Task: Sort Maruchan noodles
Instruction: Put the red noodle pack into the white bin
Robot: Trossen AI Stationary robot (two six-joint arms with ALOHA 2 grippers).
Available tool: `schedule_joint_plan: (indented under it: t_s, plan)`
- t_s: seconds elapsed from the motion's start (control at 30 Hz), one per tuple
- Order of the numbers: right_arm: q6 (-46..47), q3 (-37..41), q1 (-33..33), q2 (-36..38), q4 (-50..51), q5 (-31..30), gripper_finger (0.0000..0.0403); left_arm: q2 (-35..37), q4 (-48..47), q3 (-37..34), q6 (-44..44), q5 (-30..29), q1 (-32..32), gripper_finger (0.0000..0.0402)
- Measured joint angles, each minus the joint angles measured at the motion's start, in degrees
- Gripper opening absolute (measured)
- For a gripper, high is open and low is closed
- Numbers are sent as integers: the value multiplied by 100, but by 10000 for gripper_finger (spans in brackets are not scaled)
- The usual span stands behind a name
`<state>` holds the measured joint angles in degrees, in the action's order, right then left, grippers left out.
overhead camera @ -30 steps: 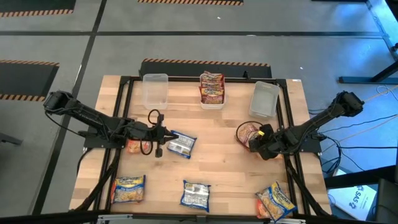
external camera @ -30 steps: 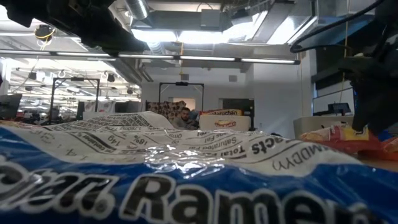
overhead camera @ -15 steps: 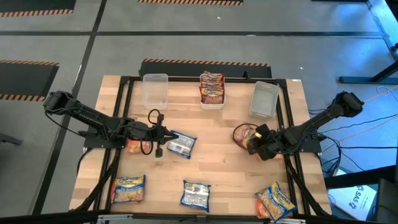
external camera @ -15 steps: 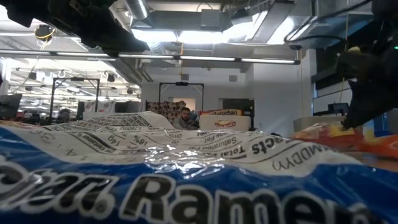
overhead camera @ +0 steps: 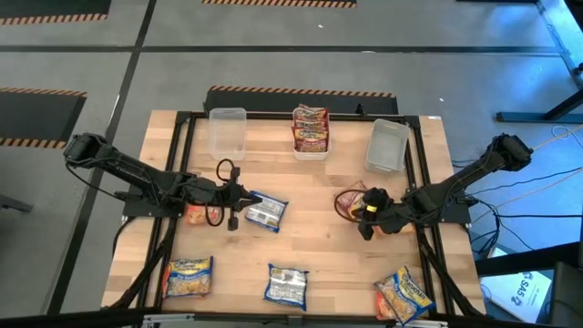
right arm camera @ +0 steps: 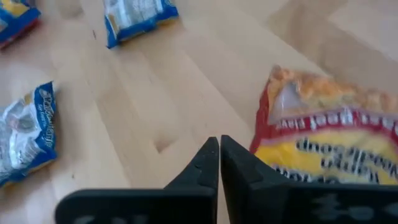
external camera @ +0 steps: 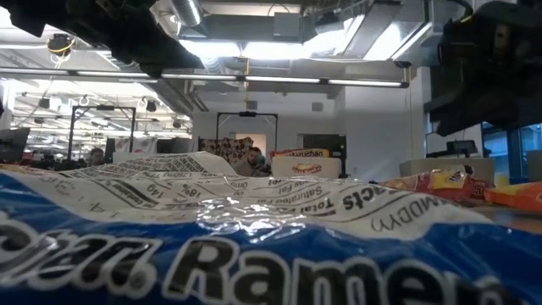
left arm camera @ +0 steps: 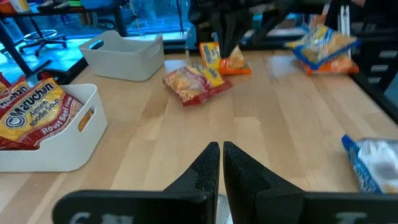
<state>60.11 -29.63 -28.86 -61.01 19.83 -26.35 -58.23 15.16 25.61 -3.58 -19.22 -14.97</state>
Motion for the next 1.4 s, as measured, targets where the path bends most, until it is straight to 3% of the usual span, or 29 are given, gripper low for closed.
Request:
schedule_joint_plan:
  t_s: [0.13, 0.27, 0.43, 0.57, 0.77, 0.9, 1.17, 1.27, 1.4]
  plan:
    - [448, 0, 88, 59, 660, 122, 33, -307, 683, 4, -79, 112, 66, 16]
    - [1066, 0, 286, 234, 1615, 140, 87, -915, 1450, 13, -80, 413, 249, 16]
    - [1389, 0, 740, 357, 2604, 92, 157, -1833, 1585, 494, -40, 477, 476, 16]
    - [1450, 116, 1144, 313, 2771, 83, 185, -2684, 1573, 1099, 191, 736, 605, 16]
    - [1288, 548, 1561, 133, 2145, 387, 179, -3813, 1496, 1927, 402, 846, 758, 16]
    - [555, 643, 1580, -14, 1129, 431, 166, -4345, 1229, 2339, 421, 846, 774, 16]
    - [-704, 640, 1580, -629, -893, 691, 150, -4526, 884, 2481, 434, 685, 772, 16]
    - [-1173, 519, 1585, -806, -1014, 1250, 149, -4530, 986, 2541, 565, 665, 824, 16]
    - [-1677, -30, 1655, -692, -388, 1684, 149, -4530, 743, 3085, 566, 1172, 1024, 16]
